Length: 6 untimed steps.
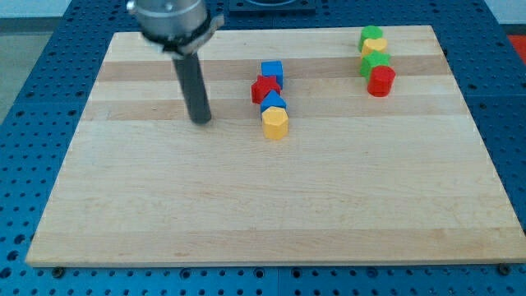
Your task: Slide the line of block down a bit
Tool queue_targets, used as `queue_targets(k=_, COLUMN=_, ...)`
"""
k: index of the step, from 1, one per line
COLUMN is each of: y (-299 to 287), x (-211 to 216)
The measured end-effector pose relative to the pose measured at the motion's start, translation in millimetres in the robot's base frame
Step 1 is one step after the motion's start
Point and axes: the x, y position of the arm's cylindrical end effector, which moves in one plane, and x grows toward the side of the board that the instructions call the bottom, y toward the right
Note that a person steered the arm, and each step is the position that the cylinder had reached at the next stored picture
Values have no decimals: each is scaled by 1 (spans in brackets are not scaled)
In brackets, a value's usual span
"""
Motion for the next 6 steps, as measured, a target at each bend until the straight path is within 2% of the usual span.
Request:
queue_targets(k=1, y=41, x=-66)
queue_targets(k=2, y=82, x=-90)
queue_targets(k=3, y=118, x=-76)
queue_targets(k=4, y=118, x=-46)
queue_targets(k=6, y=111, x=-16)
